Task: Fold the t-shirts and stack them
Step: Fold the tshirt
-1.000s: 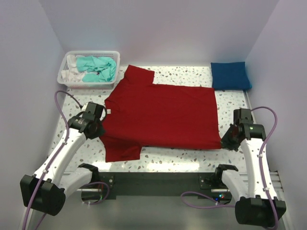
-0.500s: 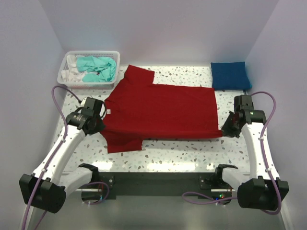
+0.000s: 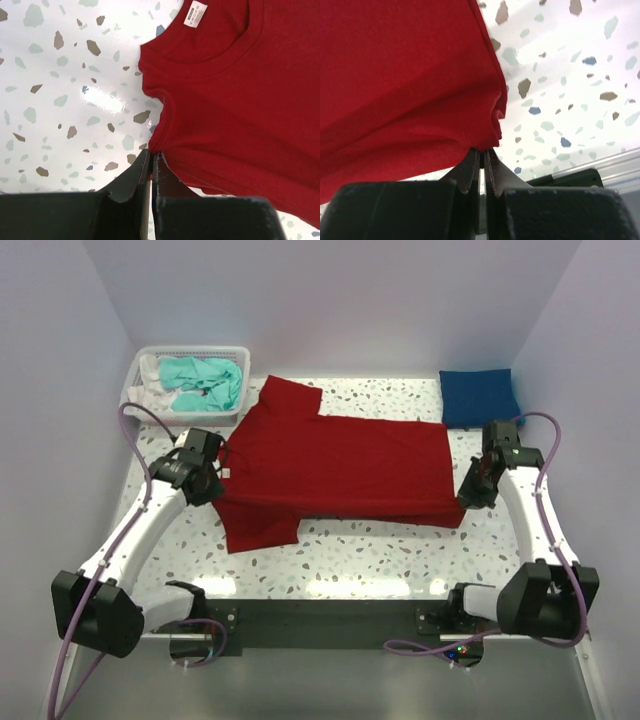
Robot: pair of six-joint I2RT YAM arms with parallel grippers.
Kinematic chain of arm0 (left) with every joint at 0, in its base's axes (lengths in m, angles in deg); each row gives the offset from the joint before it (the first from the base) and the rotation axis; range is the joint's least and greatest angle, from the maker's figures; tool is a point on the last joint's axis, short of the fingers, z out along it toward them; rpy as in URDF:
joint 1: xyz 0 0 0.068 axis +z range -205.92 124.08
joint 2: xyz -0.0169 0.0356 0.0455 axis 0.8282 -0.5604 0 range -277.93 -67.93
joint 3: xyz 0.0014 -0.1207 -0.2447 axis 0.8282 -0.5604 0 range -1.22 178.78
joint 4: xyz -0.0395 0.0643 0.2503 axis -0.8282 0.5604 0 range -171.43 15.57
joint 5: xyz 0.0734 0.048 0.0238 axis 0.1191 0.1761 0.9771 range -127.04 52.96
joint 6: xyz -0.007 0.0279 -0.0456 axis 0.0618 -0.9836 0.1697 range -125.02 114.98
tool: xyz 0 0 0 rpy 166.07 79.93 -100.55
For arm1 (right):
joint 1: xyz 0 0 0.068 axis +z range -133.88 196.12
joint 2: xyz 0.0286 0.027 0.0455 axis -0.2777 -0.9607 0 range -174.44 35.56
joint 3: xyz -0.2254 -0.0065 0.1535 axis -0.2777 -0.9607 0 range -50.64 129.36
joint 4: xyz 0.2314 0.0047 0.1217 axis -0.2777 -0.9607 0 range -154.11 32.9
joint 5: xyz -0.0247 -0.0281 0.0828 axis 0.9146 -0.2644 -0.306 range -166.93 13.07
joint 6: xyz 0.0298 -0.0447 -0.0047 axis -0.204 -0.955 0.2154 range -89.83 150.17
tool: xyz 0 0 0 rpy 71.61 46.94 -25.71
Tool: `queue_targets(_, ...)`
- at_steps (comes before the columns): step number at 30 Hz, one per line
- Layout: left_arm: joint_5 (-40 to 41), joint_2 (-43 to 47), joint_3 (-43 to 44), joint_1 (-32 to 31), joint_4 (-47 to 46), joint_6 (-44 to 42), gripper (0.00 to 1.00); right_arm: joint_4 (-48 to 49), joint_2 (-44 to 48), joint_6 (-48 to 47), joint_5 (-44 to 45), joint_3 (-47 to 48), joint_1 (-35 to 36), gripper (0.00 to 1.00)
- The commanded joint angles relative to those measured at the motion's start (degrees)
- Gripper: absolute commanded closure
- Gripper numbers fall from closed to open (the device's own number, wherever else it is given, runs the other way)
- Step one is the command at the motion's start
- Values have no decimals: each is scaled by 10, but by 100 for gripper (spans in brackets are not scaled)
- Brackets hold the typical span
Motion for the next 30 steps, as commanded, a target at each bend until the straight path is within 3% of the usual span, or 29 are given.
queue_targets(1,29,-27,27,7,-44,-12,100,47,-24,-22,7,38,1,100)
queue_targets(18,29,-175,64,15,-120,-54,100,116,-194,-38,-24,75,2,100)
queue_targets(25,29,-120,31,16,-73,-40,100,95,-136,-38,-37,21,2,100)
queue_targets(30,37,-48,0,16,-22,-17,100,57,-32,-27,-56,-34,1,100)
